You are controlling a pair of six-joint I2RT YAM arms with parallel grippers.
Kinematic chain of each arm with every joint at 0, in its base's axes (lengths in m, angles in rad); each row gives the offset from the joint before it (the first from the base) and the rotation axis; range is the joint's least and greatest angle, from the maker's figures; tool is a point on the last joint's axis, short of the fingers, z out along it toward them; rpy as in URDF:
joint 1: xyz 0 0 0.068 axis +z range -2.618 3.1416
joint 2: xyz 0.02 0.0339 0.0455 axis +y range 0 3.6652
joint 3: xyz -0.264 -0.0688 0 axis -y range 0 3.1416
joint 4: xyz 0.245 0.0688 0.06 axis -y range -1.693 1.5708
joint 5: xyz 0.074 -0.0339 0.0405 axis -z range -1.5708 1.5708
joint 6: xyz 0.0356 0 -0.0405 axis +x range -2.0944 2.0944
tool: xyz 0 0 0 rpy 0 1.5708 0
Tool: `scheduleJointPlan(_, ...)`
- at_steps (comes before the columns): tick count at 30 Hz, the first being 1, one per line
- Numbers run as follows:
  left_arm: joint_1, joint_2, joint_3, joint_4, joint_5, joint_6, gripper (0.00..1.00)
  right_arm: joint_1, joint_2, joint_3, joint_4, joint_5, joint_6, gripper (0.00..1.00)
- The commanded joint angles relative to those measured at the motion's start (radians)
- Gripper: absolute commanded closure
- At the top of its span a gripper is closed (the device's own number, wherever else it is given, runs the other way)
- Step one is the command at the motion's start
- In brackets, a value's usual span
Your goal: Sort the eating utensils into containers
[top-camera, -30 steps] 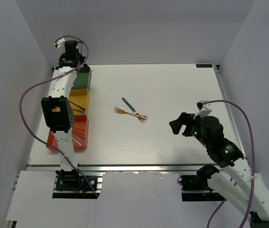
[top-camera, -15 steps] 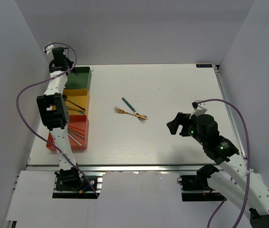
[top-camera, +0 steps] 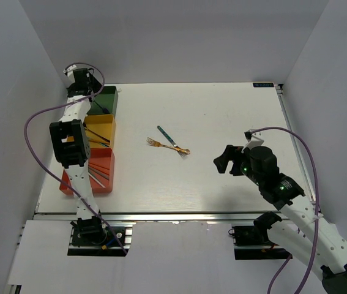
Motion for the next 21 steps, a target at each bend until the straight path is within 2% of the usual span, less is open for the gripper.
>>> scheduleJointPlan(1, -0.017, -0.121, 0.027, -0.006, 0.018, 0.003, 0.23, -0.004, 0.002, -0.003, 0.047, -0.006, -0.010, 0.11)
scheduleJointPlan(6, -0.046, -0.217, 0.036, -0.042, 0.021, 0.012, 0.14, -0.004, 0.005, -0.002, 0.057, 0.000, -0.015, 0.11)
scheduleJointPlan(7, -0.072, -0.241, 0.036, -0.051, 0.025, 0.033, 0.10, -0.002, 0.011, -0.002, 0.063, 0.000, -0.016, 0.11)
scheduleJointPlan(8, -0.091, -0.247, 0.050, -0.071, -0.022, 0.043, 0.02, -0.002, 0.016, -0.002, 0.064, 0.007, -0.019, 0.11)
scheduleJointPlan(11, -0.189, -0.249, 0.116, -0.194, -0.137, 0.067, 0.02, -0.002, 0.042, 0.003, 0.069, 0.004, -0.024, 0.11)
scheduleJointPlan(15, -0.315, -0.208, 0.199, -0.399, -0.199, 0.068, 0.02, -0.002, 0.049, 0.009, 0.063, 0.014, -0.027, 0.11)
scheduleJointPlan(21, -0.485, -0.177, 0.125, -0.444, -0.058, 0.088, 0.04, -0.002, 0.051, 0.020, 0.023, 0.008, -0.042, 0.11)
